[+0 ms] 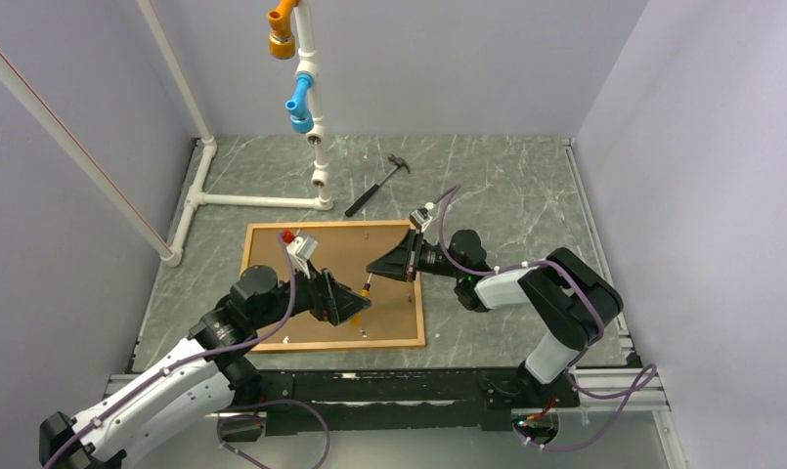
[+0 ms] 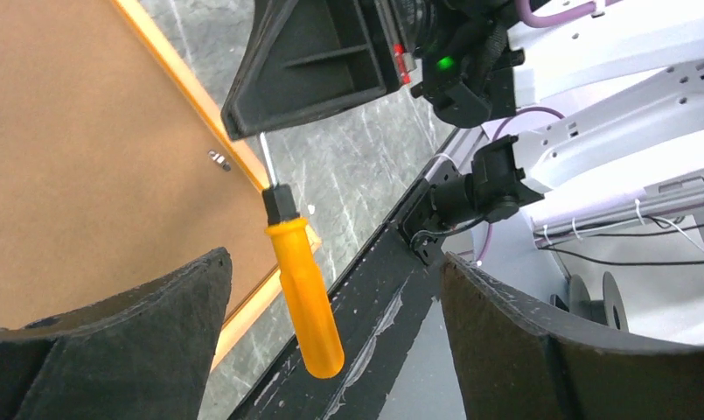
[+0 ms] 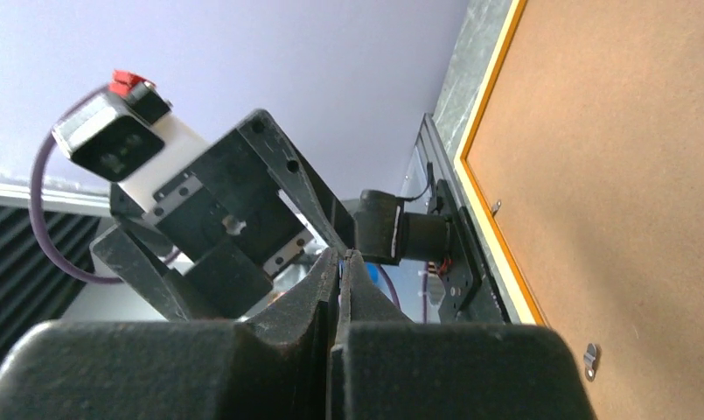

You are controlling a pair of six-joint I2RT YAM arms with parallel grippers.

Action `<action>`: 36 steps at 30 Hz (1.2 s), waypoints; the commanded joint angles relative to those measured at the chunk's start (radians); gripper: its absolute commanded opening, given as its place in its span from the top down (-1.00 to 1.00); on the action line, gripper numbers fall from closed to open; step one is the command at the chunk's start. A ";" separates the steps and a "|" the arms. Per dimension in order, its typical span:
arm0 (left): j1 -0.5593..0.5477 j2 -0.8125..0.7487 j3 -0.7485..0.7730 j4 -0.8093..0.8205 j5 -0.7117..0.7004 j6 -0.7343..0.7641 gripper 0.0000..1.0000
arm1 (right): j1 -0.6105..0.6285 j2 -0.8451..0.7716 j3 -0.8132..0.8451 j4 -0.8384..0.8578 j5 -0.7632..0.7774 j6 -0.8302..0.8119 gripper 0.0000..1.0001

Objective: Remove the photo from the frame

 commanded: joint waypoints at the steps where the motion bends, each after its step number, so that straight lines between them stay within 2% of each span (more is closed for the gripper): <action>1: -0.003 -0.020 -0.015 -0.055 -0.074 -0.058 -0.84 | -0.006 0.013 0.000 0.147 0.099 0.072 1.00; 5: -0.003 -0.046 -0.034 -0.081 -0.114 -0.062 -0.82 | -0.006 0.013 -0.001 0.142 0.145 0.098 1.00; 9: -0.003 -0.086 -0.081 0.001 -0.147 -0.078 -0.77 | -0.006 0.003 -0.001 0.098 0.196 0.115 1.00; 13: -0.003 -0.044 -0.065 0.032 -0.161 -0.055 -0.73 | -0.004 -0.010 0.011 0.074 0.236 0.126 1.00; 19: -0.004 0.020 -0.043 0.124 -0.170 -0.034 -0.57 | 0.011 -0.017 0.031 0.051 0.271 0.122 1.00; 26: -0.004 0.060 -0.020 0.158 -0.195 -0.011 -0.13 | 0.032 -0.007 0.030 0.055 0.276 0.117 1.00; 30: -0.003 0.080 -0.006 0.168 -0.178 0.000 0.25 | 0.041 -0.005 0.026 0.050 0.279 0.112 1.00; 33: -0.004 0.099 0.006 0.149 -0.161 0.001 0.44 | 0.041 -0.008 0.028 0.048 0.279 0.113 1.00; 36: -0.003 0.093 0.010 0.123 -0.168 0.007 0.90 | 0.040 -0.009 0.042 0.039 0.267 0.101 1.00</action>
